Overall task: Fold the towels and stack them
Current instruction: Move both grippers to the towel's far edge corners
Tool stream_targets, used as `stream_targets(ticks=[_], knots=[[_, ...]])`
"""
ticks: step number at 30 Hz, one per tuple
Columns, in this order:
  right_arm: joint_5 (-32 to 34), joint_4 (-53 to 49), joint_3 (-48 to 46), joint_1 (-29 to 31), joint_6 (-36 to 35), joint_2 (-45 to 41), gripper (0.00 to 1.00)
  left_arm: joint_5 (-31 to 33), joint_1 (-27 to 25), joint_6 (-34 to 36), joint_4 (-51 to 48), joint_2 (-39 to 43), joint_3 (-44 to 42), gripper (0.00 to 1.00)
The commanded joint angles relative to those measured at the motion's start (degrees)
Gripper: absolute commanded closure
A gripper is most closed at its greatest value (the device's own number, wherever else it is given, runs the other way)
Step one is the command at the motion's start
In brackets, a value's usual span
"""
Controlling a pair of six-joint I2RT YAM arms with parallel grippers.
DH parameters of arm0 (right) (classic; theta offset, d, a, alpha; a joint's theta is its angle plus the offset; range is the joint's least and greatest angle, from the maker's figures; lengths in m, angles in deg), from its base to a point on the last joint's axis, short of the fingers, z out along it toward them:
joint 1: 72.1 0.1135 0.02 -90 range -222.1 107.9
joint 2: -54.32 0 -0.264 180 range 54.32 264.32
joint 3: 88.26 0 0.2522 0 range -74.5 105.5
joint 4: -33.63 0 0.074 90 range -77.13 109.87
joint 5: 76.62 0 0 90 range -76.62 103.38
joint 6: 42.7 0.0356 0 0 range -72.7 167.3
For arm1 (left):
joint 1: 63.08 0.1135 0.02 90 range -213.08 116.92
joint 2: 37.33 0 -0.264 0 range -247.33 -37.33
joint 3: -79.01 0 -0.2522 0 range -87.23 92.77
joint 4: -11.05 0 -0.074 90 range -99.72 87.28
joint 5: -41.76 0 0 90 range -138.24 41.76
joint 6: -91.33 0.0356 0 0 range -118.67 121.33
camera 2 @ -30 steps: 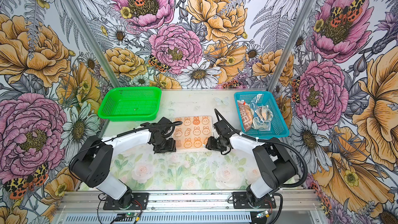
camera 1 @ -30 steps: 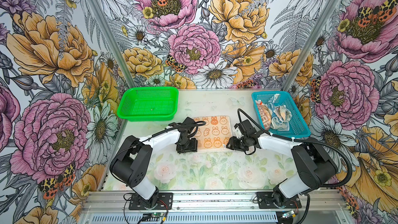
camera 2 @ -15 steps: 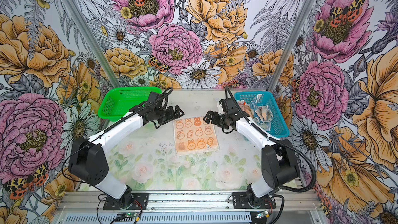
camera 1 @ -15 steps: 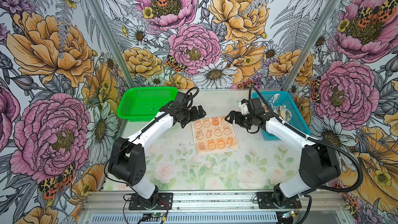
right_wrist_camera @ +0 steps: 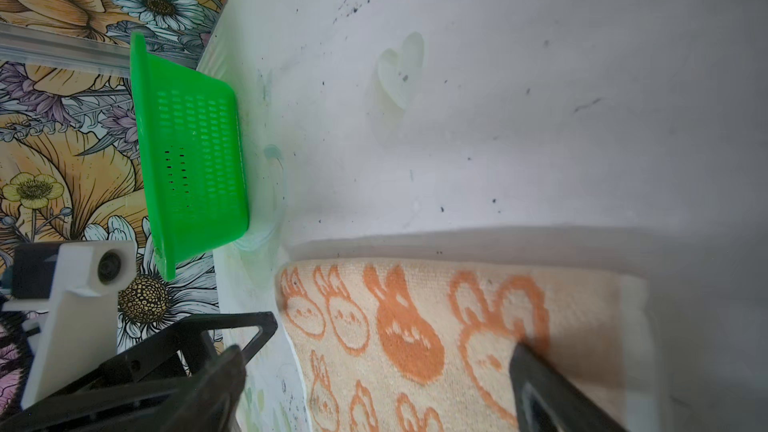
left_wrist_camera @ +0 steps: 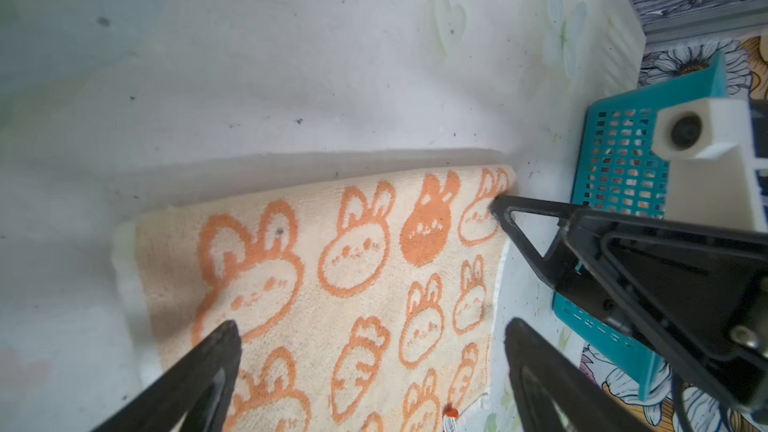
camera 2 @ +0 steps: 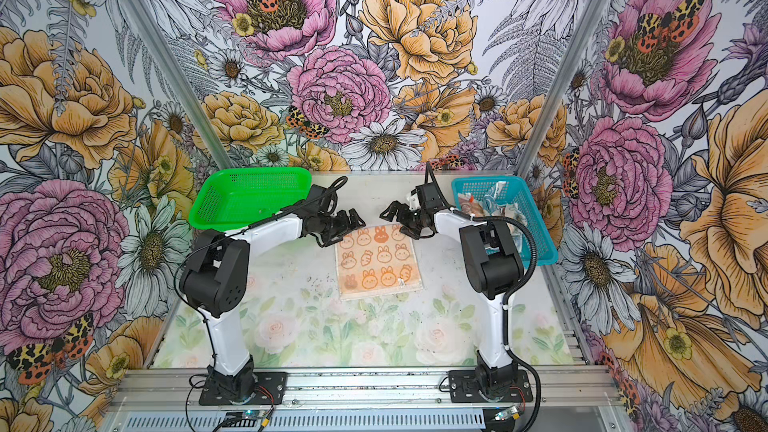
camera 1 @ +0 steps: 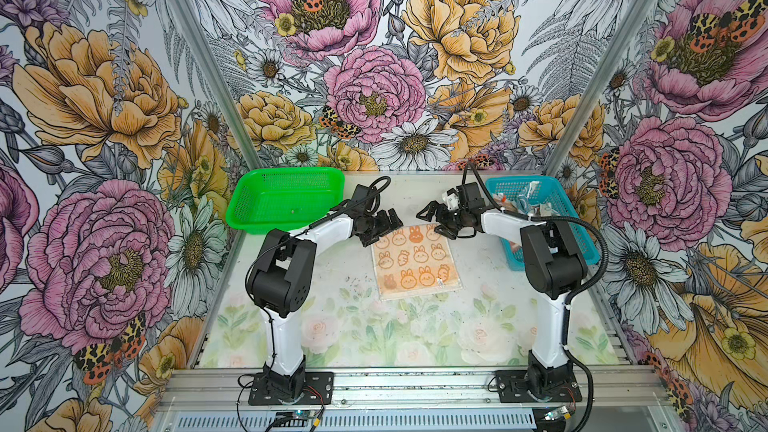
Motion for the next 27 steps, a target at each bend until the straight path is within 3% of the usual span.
stream_targets(ticks=[1, 8, 16, 22, 27], knots=[[-1.9, 3.8, 1.8, -0.1, 0.1, 1.5, 0.01, 0.0, 1.2, 2.5, 0.4, -2.4, 0.0, 0.01], [-1.1, 2.8, -0.3, -1.8, -2.9, 1.9, 0.01, 2.4, 2.1, 6.0, -2.4, -6.2, 1.6, 0.01], [1.9, -6.2, 3.2, -4.7, -10.5, 1.5, 0.01, 3.0, 1.4, 10.0, -6.3, -9.0, 6.6, 0.01], [7.7, -13.7, 5.8, -4.3, -19.5, -3.4, 0.01, 4.7, 0.0, 15.7, -10.5, -7.1, 13.2, 0.01], [15.9, -23.4, 10.9, -2.9, -30.9, -1.8, 0.02, 5.7, -0.4, 17.7, -12.3, -4.5, 14.6, 0.01]])
